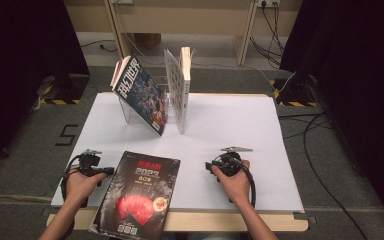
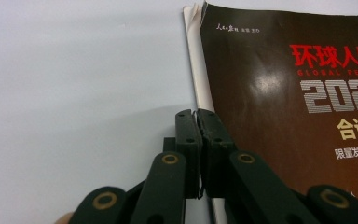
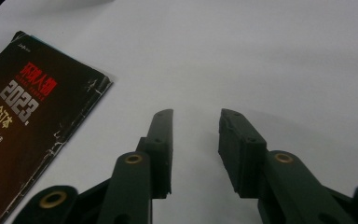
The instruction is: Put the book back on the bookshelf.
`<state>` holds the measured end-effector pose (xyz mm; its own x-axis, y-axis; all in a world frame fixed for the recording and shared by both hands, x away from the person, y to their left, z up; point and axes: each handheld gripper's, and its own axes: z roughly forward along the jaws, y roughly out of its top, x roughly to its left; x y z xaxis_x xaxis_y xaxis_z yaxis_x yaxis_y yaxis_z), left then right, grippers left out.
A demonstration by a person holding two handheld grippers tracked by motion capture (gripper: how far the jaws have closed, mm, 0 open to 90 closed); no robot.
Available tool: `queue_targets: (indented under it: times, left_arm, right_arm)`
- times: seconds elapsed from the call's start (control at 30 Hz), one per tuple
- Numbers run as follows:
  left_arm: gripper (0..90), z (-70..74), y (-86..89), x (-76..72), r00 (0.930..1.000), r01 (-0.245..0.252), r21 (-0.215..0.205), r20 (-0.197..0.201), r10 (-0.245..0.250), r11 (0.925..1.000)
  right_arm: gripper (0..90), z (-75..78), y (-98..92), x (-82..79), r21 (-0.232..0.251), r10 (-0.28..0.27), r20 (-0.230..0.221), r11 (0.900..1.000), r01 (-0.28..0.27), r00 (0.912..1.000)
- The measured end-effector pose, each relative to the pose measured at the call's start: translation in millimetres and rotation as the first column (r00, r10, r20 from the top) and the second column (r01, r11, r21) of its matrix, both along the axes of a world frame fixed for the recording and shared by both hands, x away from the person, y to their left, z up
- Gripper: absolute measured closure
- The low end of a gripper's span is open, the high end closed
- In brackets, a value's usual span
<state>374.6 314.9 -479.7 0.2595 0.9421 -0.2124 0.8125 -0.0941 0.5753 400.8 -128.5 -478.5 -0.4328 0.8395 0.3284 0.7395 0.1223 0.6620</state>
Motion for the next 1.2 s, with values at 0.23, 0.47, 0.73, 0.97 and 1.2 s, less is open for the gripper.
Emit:
queue_targets:
  times: [0.23, 0.47, 0.73, 0.97, 1.2]
  left_arm:
    - [89.2, 0.4, 0.0, -1.3, 0.9999, 0.006, -0.010, -0.009, -0.006, 0.9999]
    - [89.3, 2.1, -8.1, -3.3, 0.9996, 0.008, 0.004, -0.025, -0.008, 1.0000]
    - [89.4, 3.0, -22.8, -6.1, 0.9983, 0.035, -0.007, -0.046, -0.035, 0.9994]
    - [89.4, 2.8, -28.5, -6.9, 0.9980, 0.045, -0.009, -0.043, -0.045, 0.9990]
    - [89.4, 1.9, -34.8, -8.7, 0.9972, 0.055, -0.036, -0.049, -0.057, 0.9979]
  right_arm:
    - [77.7, 1.0, 17.1, 0.8, -0.011, 0.042, -0.036, 0.999, -0.042, 0.9985]
    - [78.3, 0.9, 36.0, 0.3, -0.003, 0.089, -0.059, 0.996, -0.089, 0.9943]
    - [79.2, -3.6, 44.0, 0.9, -0.022, 0.098, -0.082, 0.995, -0.100, 0.9918]
    - [79.9, -6.2, 47.3, -0.8, -0.033, 0.099, -0.083, 0.994, -0.102, 0.9916]
    - [80.4, -6.5, 52.6, -0.4, -0.038, 0.098, -0.080, 0.994, -0.101, 0.9920]
